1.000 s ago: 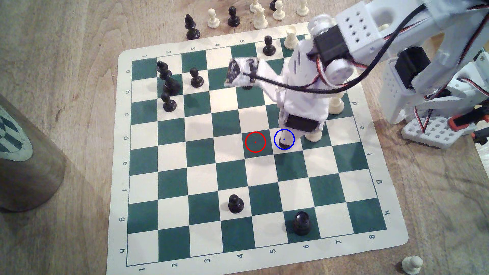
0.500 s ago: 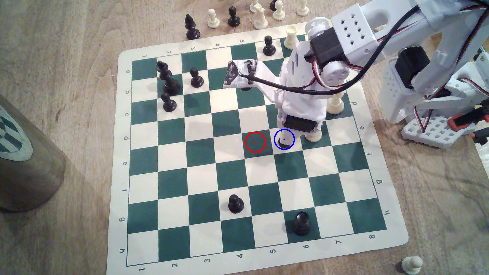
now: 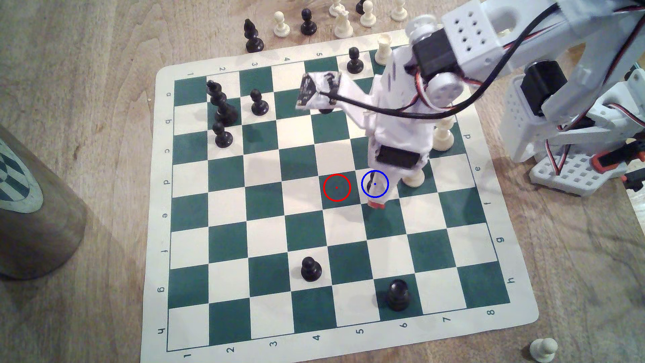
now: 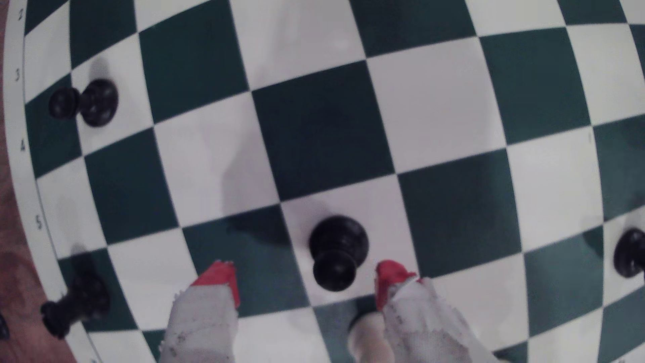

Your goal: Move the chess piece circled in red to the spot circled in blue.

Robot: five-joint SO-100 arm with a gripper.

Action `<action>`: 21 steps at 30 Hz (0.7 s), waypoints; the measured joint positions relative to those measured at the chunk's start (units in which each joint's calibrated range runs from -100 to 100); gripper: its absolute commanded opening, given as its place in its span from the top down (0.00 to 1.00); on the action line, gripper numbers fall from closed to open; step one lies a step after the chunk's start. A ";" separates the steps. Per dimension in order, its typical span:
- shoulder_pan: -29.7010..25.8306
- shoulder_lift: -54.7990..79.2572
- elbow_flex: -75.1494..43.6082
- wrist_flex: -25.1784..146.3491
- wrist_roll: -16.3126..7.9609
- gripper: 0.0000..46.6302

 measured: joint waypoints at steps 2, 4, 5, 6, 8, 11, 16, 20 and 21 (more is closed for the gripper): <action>0.00 -1.51 0.00 1.20 0.05 0.45; 0.00 -4.44 0.00 3.27 0.34 0.38; 0.00 -5.36 0.00 3.82 0.39 0.37; 0.00 -6.45 0.00 4.54 0.39 0.36; 0.52 -9.89 0.00 7.57 0.98 0.32; 1.33 -12.48 -0.27 10.36 1.95 0.30; 1.77 -19.35 -1.54 16.33 3.32 0.42; 3.10 -26.14 -1.54 16.10 3.61 0.55; 4.13 -26.98 -1.54 15.46 3.47 0.61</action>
